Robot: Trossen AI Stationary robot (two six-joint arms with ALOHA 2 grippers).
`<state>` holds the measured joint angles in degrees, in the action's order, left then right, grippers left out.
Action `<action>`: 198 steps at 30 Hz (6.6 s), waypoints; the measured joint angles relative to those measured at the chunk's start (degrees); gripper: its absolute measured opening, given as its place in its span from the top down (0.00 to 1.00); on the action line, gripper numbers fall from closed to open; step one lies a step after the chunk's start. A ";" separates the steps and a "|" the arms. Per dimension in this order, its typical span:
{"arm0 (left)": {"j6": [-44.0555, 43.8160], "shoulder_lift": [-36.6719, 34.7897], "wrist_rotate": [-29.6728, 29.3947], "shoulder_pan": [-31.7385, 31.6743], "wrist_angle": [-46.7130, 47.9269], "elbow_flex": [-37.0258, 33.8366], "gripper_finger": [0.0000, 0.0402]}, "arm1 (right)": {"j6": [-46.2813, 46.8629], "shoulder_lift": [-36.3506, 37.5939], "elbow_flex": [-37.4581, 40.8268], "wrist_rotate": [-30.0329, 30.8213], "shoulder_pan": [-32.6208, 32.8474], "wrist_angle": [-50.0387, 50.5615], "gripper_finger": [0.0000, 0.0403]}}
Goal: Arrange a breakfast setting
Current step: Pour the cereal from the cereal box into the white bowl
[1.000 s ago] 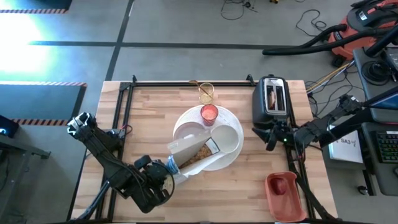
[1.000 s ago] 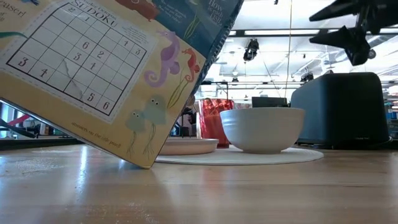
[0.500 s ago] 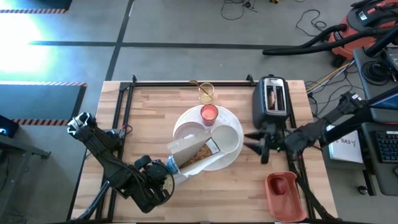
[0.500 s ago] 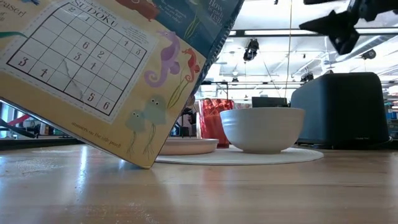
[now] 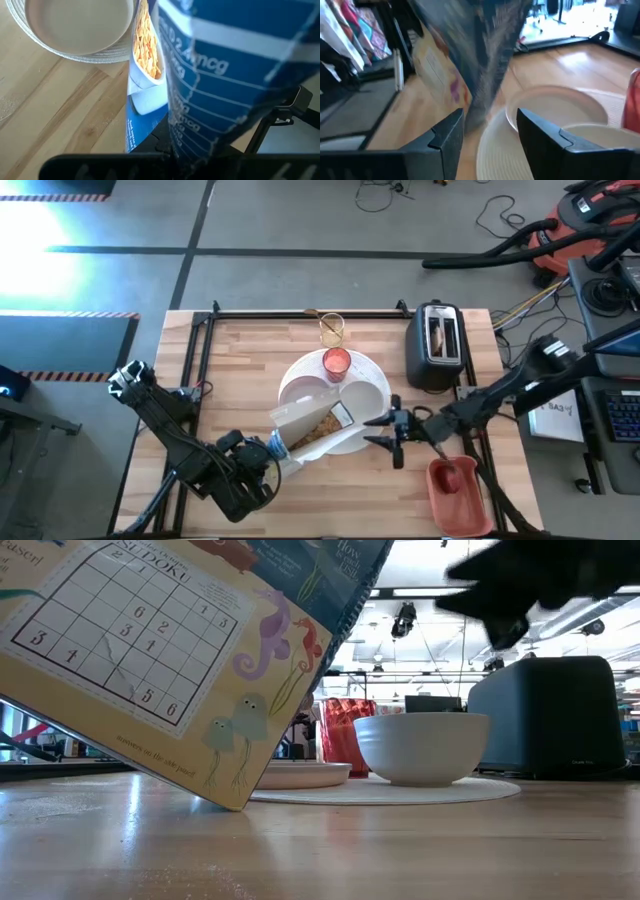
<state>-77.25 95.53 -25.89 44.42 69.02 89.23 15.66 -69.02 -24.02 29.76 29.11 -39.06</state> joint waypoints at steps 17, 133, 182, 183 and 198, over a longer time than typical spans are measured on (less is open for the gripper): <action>0.00 0.00 -0.02 -0.04 -0.56 0.00 1.00 | 0.16 -19.94 -11.89 -17.04 -9.64 -5.30 0.66; 56.41 13.35 41.24 -36.44 14.55 43.07 1.00 | 53.51 -22.17 -3.09 -2.52 -4.99 -33.33 0.88; 57.95 15.06 48.65 -46.04 15.16 45.66 1.00 | 65.74 -10.15 -0.97 -6.98 -4.12 -20.31 0.54; 57.38 15.06 49.30 -46.20 15.16 45.66 1.00 | 66.30 -9.89 -1.39 -6.94 -4.14 -19.06 0.54; 51.43 15.13 51.60 -46.84 14.81 45.77 1.00 | 73.50 -11.48 -5.69 -7.73 -4.78 -12.98 0.54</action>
<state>-25.82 110.65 25.71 -2.42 83.83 135.00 89.16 -80.50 -29.71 22.02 24.34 -52.04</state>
